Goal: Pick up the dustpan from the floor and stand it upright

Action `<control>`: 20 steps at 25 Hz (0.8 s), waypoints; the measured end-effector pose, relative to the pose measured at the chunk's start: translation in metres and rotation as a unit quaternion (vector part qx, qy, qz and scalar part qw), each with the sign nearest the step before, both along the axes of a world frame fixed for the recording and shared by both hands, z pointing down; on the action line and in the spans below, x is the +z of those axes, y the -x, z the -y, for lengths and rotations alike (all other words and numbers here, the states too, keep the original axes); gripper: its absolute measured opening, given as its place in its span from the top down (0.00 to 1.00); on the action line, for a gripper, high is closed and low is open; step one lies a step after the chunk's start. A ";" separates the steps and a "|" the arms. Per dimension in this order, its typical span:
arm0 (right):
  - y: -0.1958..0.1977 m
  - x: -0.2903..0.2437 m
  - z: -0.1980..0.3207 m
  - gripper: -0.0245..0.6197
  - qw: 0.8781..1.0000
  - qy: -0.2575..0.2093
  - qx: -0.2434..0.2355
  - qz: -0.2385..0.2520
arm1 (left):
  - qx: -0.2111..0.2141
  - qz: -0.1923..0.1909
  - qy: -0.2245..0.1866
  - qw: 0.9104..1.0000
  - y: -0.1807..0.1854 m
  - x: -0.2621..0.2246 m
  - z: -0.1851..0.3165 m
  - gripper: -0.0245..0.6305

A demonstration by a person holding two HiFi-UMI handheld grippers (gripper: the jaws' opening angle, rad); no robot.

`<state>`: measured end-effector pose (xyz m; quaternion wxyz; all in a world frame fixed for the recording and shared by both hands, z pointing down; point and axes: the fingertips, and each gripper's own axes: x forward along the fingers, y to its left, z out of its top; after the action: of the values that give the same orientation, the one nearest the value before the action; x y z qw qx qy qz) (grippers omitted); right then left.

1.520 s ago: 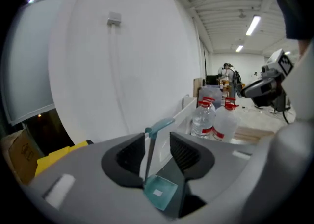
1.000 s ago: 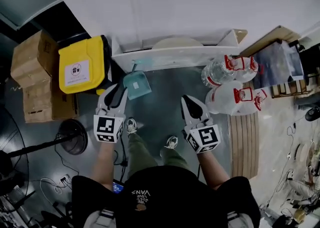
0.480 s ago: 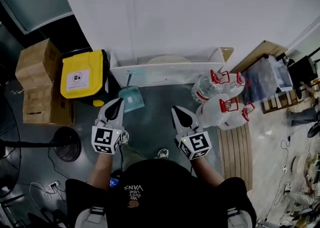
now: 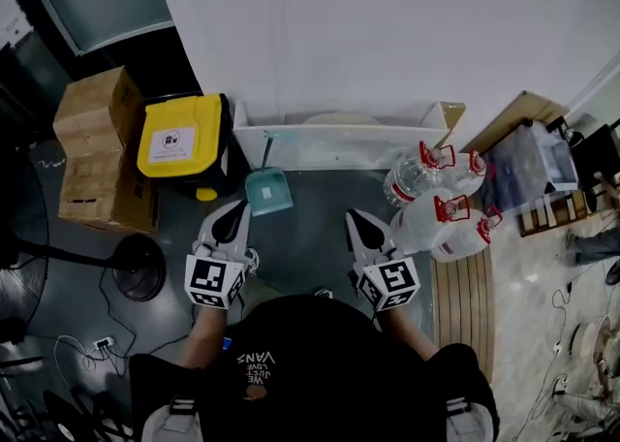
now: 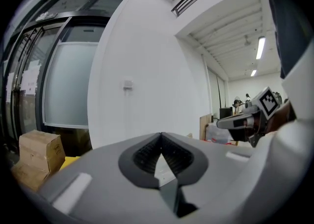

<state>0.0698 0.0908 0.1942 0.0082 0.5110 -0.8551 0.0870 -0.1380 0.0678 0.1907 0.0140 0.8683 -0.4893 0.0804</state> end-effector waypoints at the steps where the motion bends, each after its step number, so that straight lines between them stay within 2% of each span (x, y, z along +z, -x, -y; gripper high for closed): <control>1: 0.000 0.001 -0.004 0.96 1.000 0.002 -0.001 0.000 | 0.001 -0.003 0.002 1.000 -0.002 0.001 -0.006 0.88; 13: 0.002 0.013 -0.037 0.96 1.000 0.009 -0.001 -0.005 | 0.002 -0.023 -0.001 1.000 -0.011 0.008 -0.049 0.89; 20: 0.007 0.015 -0.040 0.96 1.000 0.013 0.000 -0.004 | 0.005 -0.022 -0.002 1.000 -0.009 0.009 -0.056 0.88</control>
<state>0.0632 0.1311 0.2093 0.0177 0.5114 -0.8538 0.0959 -0.1288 0.1239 0.1995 0.0229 0.8725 -0.4843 0.0604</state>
